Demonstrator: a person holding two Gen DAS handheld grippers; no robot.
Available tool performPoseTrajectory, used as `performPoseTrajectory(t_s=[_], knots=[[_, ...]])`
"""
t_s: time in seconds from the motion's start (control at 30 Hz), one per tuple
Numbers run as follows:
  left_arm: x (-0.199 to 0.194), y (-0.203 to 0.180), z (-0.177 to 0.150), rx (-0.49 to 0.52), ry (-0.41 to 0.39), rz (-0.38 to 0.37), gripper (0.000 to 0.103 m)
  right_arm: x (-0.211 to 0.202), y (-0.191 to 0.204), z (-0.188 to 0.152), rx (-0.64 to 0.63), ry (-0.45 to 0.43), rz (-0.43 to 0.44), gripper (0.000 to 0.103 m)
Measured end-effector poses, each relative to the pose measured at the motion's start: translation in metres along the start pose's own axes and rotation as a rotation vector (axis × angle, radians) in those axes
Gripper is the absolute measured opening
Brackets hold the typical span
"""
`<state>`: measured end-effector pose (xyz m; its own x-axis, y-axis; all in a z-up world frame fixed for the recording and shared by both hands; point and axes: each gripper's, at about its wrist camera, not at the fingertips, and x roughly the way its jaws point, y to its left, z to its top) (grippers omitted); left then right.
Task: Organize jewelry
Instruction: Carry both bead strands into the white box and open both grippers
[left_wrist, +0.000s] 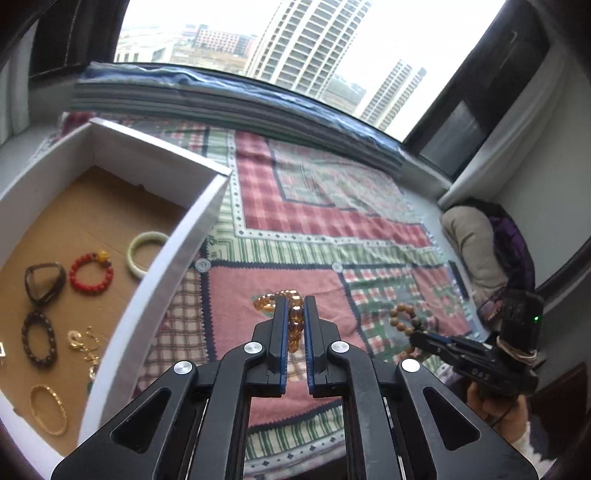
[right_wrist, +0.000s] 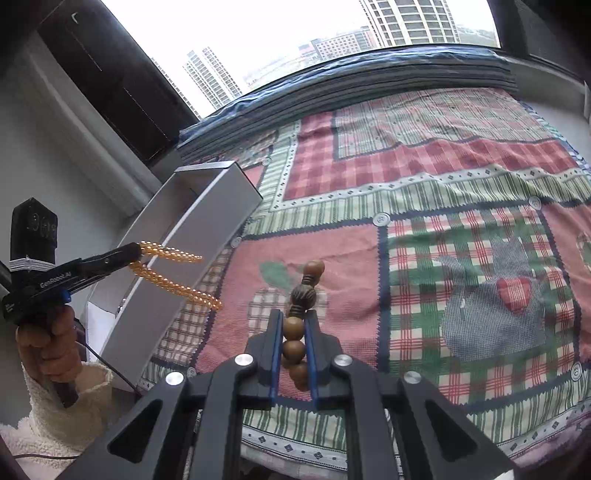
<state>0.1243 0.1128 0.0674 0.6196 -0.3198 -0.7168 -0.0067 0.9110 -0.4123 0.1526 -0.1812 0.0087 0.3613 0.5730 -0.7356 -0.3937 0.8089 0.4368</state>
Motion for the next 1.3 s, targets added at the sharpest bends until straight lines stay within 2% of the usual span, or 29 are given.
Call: performPoseTrajectory(t_s=[0.17,0.33,0.7,1.0,1.17,1.3], knots=[[-0.060,0.009,0.014,-0.036,-0.062,0.035,0.005,-0.005,0.031,0.012,-0.073,-0.004,0.039,0.012],[-0.108,0.038,0.021,-0.083,-0.100,0.117,0.005,-0.003,0.070,0.028,-0.168,0.002,0.081,0.012],[-0.146,0.133,0.026,-0.218,-0.145,0.302,0.005,0.052,0.163,0.087,-0.358,0.042,0.158,0.012],[-0.118,0.232,0.048,-0.311,-0.111,0.431,0.005,0.170,0.234,0.153,-0.433,0.161,0.214,0.012],[-0.080,0.276,0.048,-0.325,-0.046,0.514,0.005,0.248,0.271,0.173,-0.518,0.220,0.165,0.012],[-0.051,0.298,0.042,-0.314,-0.006,0.592,0.007,0.301,0.288,0.176,-0.570,0.260,0.121,0.015]])
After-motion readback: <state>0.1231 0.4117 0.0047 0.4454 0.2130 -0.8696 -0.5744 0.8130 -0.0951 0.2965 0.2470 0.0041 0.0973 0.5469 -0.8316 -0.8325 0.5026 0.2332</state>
